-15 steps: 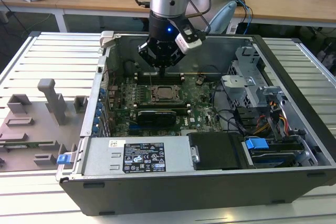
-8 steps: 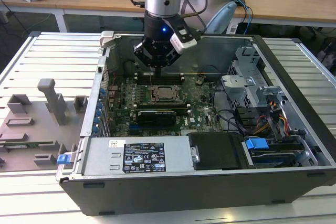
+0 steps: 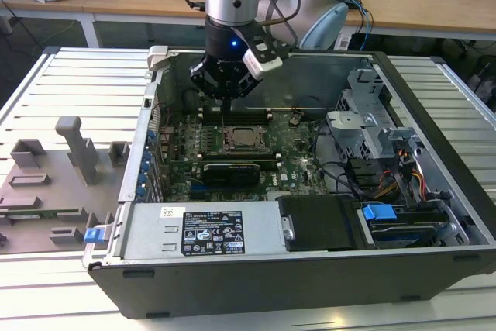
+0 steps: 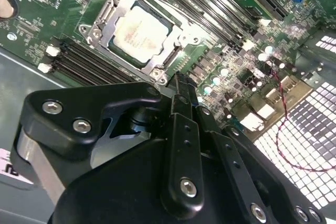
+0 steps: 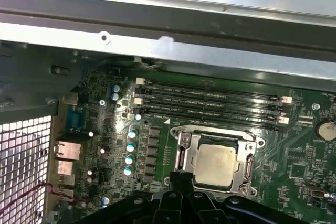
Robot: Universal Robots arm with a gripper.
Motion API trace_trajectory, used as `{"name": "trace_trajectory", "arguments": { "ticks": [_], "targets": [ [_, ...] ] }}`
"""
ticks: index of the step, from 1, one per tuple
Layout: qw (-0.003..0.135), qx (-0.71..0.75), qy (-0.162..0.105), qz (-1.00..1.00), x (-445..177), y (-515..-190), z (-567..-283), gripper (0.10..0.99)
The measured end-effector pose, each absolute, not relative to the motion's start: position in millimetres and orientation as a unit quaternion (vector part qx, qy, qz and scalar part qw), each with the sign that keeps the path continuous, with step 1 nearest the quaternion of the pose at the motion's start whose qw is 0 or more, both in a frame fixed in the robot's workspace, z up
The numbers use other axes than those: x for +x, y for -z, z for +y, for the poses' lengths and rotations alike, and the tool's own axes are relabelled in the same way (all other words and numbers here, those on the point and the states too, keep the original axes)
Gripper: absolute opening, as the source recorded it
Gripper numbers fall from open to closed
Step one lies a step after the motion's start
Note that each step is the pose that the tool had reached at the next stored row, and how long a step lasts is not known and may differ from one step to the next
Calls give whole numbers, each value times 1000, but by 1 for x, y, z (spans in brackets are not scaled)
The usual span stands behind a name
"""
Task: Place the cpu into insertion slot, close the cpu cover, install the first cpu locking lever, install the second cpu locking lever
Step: 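Install the first cpu locking lever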
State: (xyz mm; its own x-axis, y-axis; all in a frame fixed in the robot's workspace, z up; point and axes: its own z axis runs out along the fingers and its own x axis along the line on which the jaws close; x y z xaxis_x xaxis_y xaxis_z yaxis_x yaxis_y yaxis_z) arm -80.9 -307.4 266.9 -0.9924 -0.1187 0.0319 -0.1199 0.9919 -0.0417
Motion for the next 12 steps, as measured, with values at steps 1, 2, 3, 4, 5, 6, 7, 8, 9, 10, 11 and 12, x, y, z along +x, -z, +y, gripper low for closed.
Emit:
{"name": "trace_trajectory", "arguments": {
  "ticks": [1, 2, 3, 4, 5, 6, 7, 8, 9, 10, 11, 12],
  "targets": [
    [15, 60, -22, -998, -82, -267, -307, 106],
    [15, 60, -22, -998, -83, -267, -307, 106],
    [15, 60, -22, -998, -84, -267, -307, 106],
    [15, 60, -22, -998, -85, -267, -307, 106],
    [15, 60, -22, -998, -86, -267, -307, 106],
    [15, 60, -22, -998, -87, -267, -307, 106],
    [15, 60, -22, -998, -88, -267, -307, 106],
    [15, 60, -22, -998, -90, -267, -307, 106],
    [15, 60, -22, -998, -90, -267, -307, 106],
    [15, 60, -22, -998, -92, -267, -307, 106],
    [15, 60, -22, -998, -93, -266, -307, 106],
    [15, 60, -22, -998, -94, -266, -307, 106]
  ]
}}
